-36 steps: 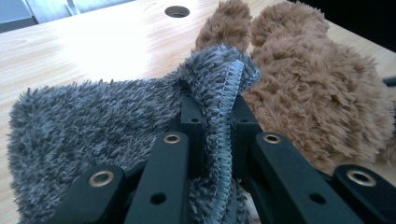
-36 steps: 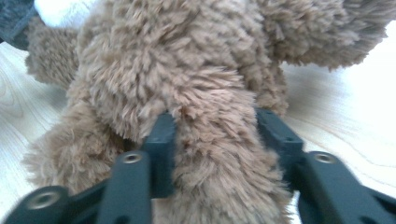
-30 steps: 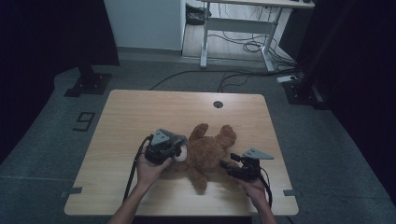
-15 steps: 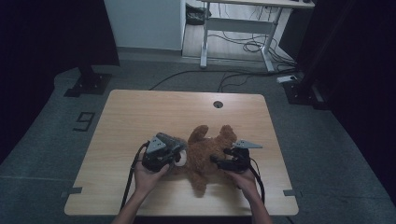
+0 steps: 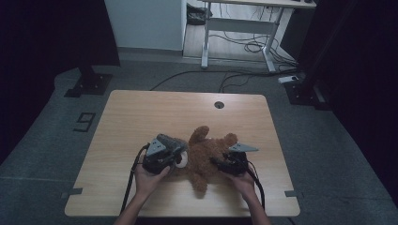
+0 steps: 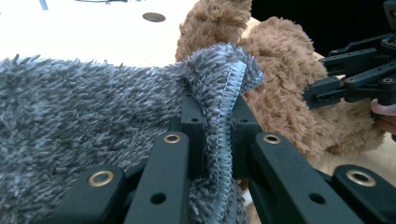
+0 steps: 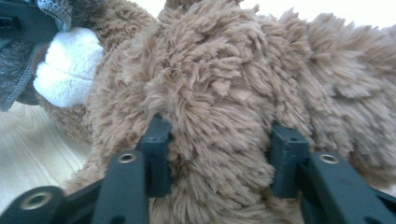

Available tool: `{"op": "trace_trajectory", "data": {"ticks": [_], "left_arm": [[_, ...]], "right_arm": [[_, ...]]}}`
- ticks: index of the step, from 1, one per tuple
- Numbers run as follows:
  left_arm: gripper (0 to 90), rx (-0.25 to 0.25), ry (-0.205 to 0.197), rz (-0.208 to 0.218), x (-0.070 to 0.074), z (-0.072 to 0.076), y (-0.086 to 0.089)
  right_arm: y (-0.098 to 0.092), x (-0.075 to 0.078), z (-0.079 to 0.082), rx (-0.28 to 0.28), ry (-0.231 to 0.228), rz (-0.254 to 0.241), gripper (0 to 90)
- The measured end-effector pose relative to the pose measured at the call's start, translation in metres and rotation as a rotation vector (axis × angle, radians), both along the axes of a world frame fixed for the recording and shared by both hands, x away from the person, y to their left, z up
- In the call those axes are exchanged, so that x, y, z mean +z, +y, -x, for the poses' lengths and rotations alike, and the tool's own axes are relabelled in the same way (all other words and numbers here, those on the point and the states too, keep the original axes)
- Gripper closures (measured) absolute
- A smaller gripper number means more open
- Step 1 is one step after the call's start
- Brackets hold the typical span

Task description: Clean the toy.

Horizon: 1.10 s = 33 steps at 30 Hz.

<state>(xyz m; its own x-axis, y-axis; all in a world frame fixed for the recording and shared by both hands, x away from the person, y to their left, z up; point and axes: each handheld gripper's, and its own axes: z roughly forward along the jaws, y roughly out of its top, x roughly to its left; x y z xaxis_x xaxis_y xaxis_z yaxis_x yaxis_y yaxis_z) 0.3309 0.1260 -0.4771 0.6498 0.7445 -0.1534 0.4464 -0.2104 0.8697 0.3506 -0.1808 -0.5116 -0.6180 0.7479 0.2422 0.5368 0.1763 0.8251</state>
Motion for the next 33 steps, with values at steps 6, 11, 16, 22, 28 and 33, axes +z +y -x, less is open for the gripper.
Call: {"op": "trace_trajectory", "data": {"ticks": [6, 11, 16, 22, 28, 33], "left_arm": [[79.6, 0.016, -0.01, -0.015, 0.004, -0.013, -0.003], [79.4, 0.03, -0.013, -0.036, 0.007, -0.027, -0.008], [79.6, 0.028, 0.014, -0.045, 0.016, -0.029, -0.008], [80.1, 0.007, 0.001, -0.052, 0.038, -0.024, -0.018], [80.2, -0.05, -0.022, -0.076, 0.057, -0.026, -0.055], [80.1, -0.131, -0.013, -0.139, 0.059, -0.03, -0.109]], "right_arm": [[0.003, -0.002, -0.005, -0.052, -0.068, -0.004, 63.2], [0.005, -0.003, -0.017, -0.105, -0.115, 0.001, 64.7], [0.005, -0.004, -0.016, -0.108, -0.146, 0.013, 64.6], [0.0, -0.007, -0.004, -0.077, -0.167, 0.021, 64.4], [-0.002, -0.008, 0.003, -0.055, -0.17, 0.032, 64.3], [-0.003, -0.009, 0.006, -0.049, -0.17, 0.033, 64.2]]}}
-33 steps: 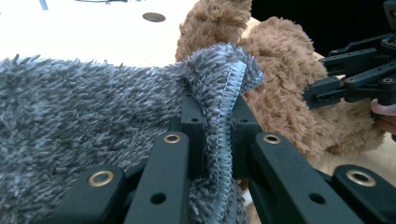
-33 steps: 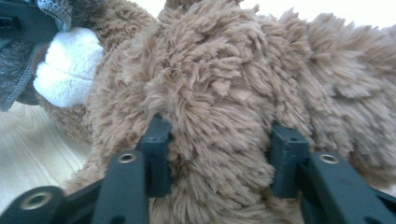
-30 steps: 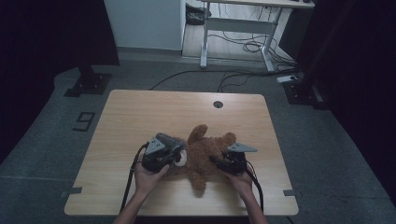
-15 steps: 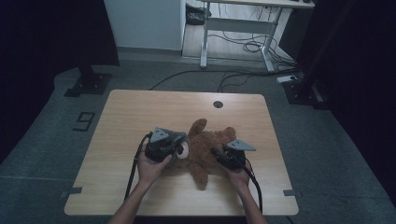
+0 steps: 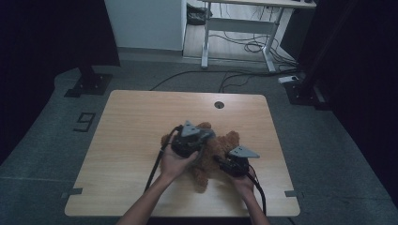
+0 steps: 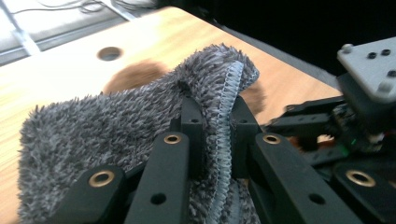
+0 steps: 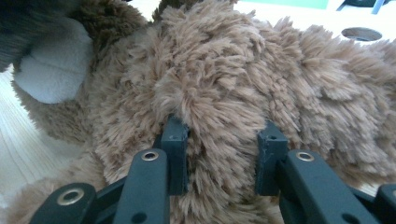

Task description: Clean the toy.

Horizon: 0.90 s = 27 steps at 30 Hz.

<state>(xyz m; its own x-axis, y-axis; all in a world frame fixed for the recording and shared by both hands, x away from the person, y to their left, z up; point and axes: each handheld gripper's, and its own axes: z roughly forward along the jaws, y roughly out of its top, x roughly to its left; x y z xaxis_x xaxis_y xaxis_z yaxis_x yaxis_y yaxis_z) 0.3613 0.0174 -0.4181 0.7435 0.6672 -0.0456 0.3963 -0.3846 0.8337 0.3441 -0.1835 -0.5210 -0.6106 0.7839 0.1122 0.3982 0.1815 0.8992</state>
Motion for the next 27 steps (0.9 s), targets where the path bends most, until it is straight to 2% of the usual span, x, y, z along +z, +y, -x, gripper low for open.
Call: {"op": "trace_trajectory", "data": {"ticks": [2, 4, 5, 6, 9, 11, 14, 15, 16, 19, 24, 27], "left_arm": [[80.1, -0.025, 0.018, -0.051, -0.007, -0.003, -0.021], [80.1, -0.013, 0.033, -0.132, -0.018, -0.008, -0.035], [80.1, -0.002, 0.048, -0.153, -0.024, -0.012, -0.038], [80.2, 0.005, 0.056, -0.144, -0.026, -0.013, -0.038], [80.4, 0.034, 0.061, -0.12, -0.026, -0.014, -0.026], [80.5, 0.08, 0.051, -0.14, -0.025, -0.015, -0.012], [80.7, 0.113, 0.056, -0.165, -0.03, -0.017, 0.014], [80.8, 0.117, 0.062, -0.152, -0.031, -0.016, 0.022], [80.7, 0.126, 0.066, -0.115, -0.033, -0.015, 0.036], [80.5, 0.16, 0.071, -0.041, -0.032, -0.013, 0.064], [80.6, 0.209, 0.062, -0.021, -0.027, -0.012, 0.093], [80.7, 0.235, 0.081, -0.003, -0.03, -0.015, 0.11]], "right_arm": [[0.0, -0.001, 0.002, -0.001, -0.005, -0.003, 64.1], [-0.001, -0.002, 0.003, 0.002, -0.01, -0.003, 64.1], [-0.001, -0.002, 0.004, 0.004, -0.01, 0.0, 64.1], [-0.002, -0.002, 0.005, 0.004, -0.006, 0.004, 64.0], [-0.002, -0.005, 0.006, 0.001, -0.012, -0.003, 64.1], [-0.002, -0.005, 0.007, 0.0, -0.016, -0.001, 64.1], [-0.003, -0.005, 0.008, 0.003, -0.007, -0.009, 64.1], [-0.003, -0.004, 0.008, 0.007, -0.003, -0.012, 64.2], [-0.002, -0.004, 0.008, 0.01, -0.005, -0.008, 64.3], [0.001, -0.004, 0.011, 0.007, -0.012, 0.005, 64.4], [0.0, -0.004, 0.011, 0.004, -0.007, 0.001, 64.3], [0.0, -0.005, 0.011, 0.004, -0.006, -0.004, 64.3]]}}
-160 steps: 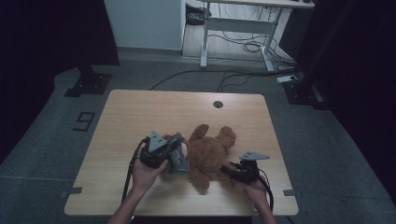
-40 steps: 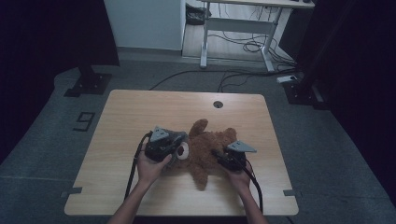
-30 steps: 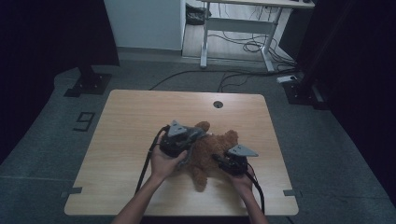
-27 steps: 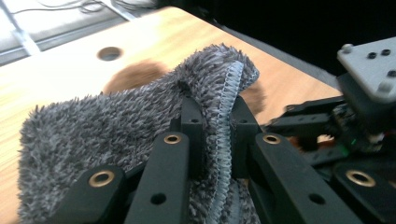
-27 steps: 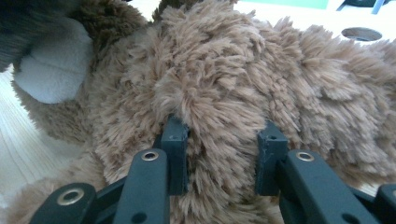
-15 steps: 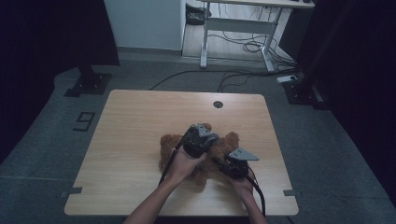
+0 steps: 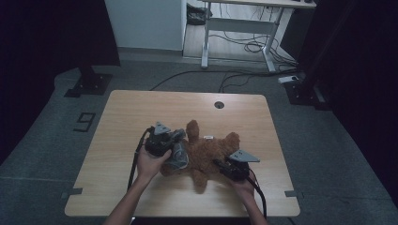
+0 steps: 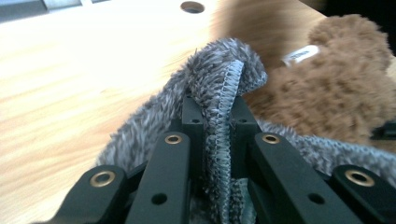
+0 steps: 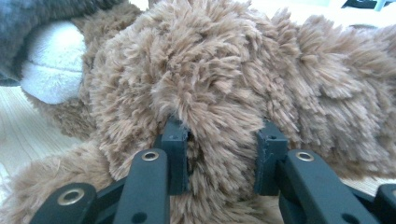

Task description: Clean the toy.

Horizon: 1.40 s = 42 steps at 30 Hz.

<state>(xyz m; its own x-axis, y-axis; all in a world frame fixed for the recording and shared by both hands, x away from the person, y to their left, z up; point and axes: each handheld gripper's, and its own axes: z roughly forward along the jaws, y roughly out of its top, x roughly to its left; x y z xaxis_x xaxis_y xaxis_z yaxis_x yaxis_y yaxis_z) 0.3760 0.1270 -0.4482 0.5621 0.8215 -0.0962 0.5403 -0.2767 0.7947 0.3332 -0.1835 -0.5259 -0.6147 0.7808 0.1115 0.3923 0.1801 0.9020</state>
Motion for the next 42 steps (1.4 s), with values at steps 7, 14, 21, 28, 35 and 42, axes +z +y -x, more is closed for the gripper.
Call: {"op": "trace_trajectory", "data": {"ticks": [7, 14, 21, 28, 35, 42], "left_arm": [[80.7, 0.059, 0.044, 0.018, -0.013, -0.01, 0.024], [81.4, 0.108, 0.099, -0.013, -0.038, -0.009, 0.053], [81.5, 0.097, 0.099, 0.011, -0.038, -0.008, 0.053], [81.5, 0.032, -0.022, 0.013, 0.004, 0.0, 0.02], [81.5, -0.104, -0.053, -0.05, 0.024, -0.005, -0.057], [81.3, -0.122, -0.001, -0.203, -0.001, -0.017, -0.098]], "right_arm": [[0.002, 0.0, 0.0, -0.004, -0.007, 0.005, 64.3], [0.0, 0.0, -0.001, -0.005, 0.0, 0.0, 64.4], [0.0, -0.001, -0.001, -0.01, 0.006, -0.007, 64.5], [-0.001, -0.001, -0.002, -0.009, 0.008, -0.013, 64.4], [-0.001, -0.001, -0.002, -0.009, 0.007, -0.016, 64.2], [-0.002, -0.001, -0.002, -0.007, 0.008, -0.02, 64.0]]}}
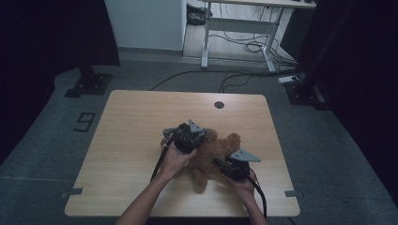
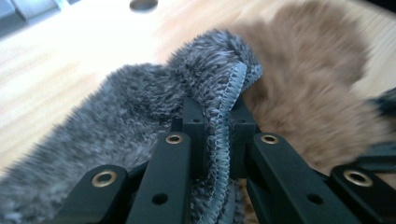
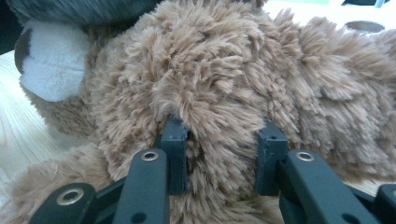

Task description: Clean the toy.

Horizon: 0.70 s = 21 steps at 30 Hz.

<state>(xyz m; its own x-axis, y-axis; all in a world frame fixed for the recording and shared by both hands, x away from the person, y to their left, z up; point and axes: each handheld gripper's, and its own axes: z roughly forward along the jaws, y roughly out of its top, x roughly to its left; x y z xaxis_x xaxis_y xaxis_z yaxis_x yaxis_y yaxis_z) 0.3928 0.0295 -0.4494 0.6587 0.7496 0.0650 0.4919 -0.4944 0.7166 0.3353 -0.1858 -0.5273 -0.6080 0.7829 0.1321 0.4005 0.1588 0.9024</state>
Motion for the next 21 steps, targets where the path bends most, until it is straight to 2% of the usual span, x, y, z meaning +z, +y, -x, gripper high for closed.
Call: {"op": "trace_trajectory", "data": {"ticks": [3, 7, 13, 19, 21], "left_arm": [[81.5, 0.028, 0.004, -0.022, -0.009, -0.002, 0.013], [81.5, 0.048, 0.012, 0.023, -0.007, -0.001, 0.036], [81.4, 0.103, -0.012, 0.065, -0.003, 0.003, 0.069], [81.3, 0.155, -0.02, 0.091, -0.01, 0.007, 0.099], [81.3, 0.178, -0.011, 0.105, -0.013, 0.008, 0.108]], "right_arm": [[0.001, 0.0, 0.001, 0.001, -0.005, 0.002, 63.9], [0.002, 0.0, 0.001, 0.003, -0.005, 0.003, 63.9], [0.002, -0.001, 0.001, 0.002, -0.007, 0.004, 64.0], [0.002, -0.001, 0.001, 0.0, -0.008, 0.004, 63.9], [0.002, -0.001, 0.001, -0.001, -0.009, 0.005, 64.0]]}}
